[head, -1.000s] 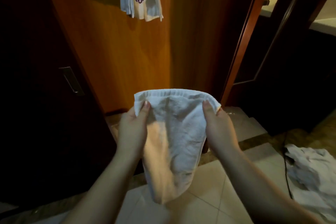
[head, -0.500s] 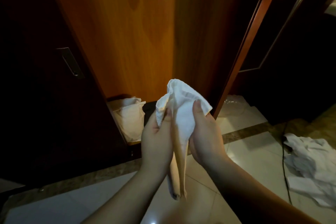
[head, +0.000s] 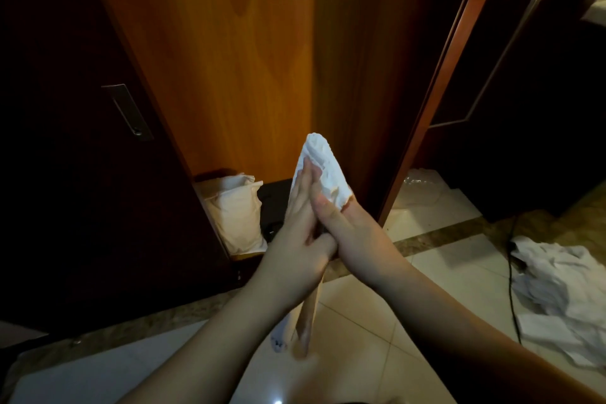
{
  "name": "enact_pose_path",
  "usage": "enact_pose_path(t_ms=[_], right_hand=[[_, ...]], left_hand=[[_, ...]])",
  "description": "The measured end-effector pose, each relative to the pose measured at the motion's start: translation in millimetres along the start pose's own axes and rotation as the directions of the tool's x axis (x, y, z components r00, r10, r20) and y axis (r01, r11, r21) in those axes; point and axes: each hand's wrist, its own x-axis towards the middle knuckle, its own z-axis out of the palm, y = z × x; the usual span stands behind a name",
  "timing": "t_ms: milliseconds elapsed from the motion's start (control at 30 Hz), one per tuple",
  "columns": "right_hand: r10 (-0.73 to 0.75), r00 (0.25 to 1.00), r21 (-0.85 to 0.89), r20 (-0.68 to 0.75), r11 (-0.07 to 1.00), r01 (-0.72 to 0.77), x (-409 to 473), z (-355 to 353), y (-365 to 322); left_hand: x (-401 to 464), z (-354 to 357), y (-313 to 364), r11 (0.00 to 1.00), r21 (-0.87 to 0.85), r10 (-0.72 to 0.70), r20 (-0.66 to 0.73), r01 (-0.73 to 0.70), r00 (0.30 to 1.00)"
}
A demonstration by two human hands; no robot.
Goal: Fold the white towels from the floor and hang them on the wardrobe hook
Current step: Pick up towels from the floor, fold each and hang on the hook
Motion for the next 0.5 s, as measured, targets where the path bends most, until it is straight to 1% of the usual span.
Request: enact_pose_path(t_ms=[33,67,100,133,167,233,267,300,333,367,400,433,467,500], right_hand=[[-0.002,1.000,-0.028,-0.008,1.000,0.002,1,0,1],[0.006,1.000,-0.039,-0.020,0.999,-0.007,3,0,2],[0.033,0.999,-0.021,-0.035,0.999,-0.034,4,-1,2],[0.069,0.996,0.013,-0.053,0.998,-0.068,5,-3,4],[0.094,0.993,0.050,-0.066,0.995,-0.091,6,-6,6],[0.113,0.992,0.093,-0.065,0.990,-0.107,10,-15,10],[0.114,0.992,0.106,-0.047,0.988,-0.108,13,-21,11],[0.110,0.994,0.114,-0.027,0.988,-0.106,15,-28,9],[0.099,0.995,0.113,-0.009,0.989,-0.097,18,-36,7],[0.083,0.996,0.104,0.009,0.991,-0.084,21,-43,2],[0.069,0.997,0.087,0.025,0.994,-0.070,25,-49,-3],[0.058,0.997,0.063,0.044,0.996,-0.060,28,-55,-10],[0.049,0.997,0.036,0.065,0.998,-0.052,32,-60,-18],[0.042,0.995,0.016,0.089,0.999,-0.044,34,-64,-26]], left_hand=[[0,1,2,1.000,0.015,-0.013,0.009,0.013,1.000],[0,2,4,0.998,0.056,0.006,0.008,-0.006,1.000],[0,3,7,0.990,0.127,0.065,0.014,-0.066,0.998],[0,4,9,0.969,0.204,0.132,0.045,-0.138,0.990],[0,4,8,0.953,0.240,0.166,0.092,-0.184,0.982],[3,-3,2,0.943,0.255,0.173,0.171,-0.213,0.970],[5,-9,-3,0.943,0.249,0.182,0.169,-0.221,0.969],[8,-15,-5,0.945,0.236,0.204,0.122,-0.228,0.971],[11,-20,-7,0.947,0.212,0.240,0.029,-0.240,0.970],[15,-26,-7,0.951,0.183,0.269,-0.090,-0.250,0.959],[19,-31,-7,0.961,0.131,0.269,-0.212,-0.245,0.940],[25,-35,-7,0.975,0.053,0.222,-0.312,-0.216,0.924],[32,-40,-5,0.986,-0.040,0.139,-0.361,-0.164,0.922],[39,-45,-2,0.986,-0.133,0.050,-0.346,-0.101,0.937]])
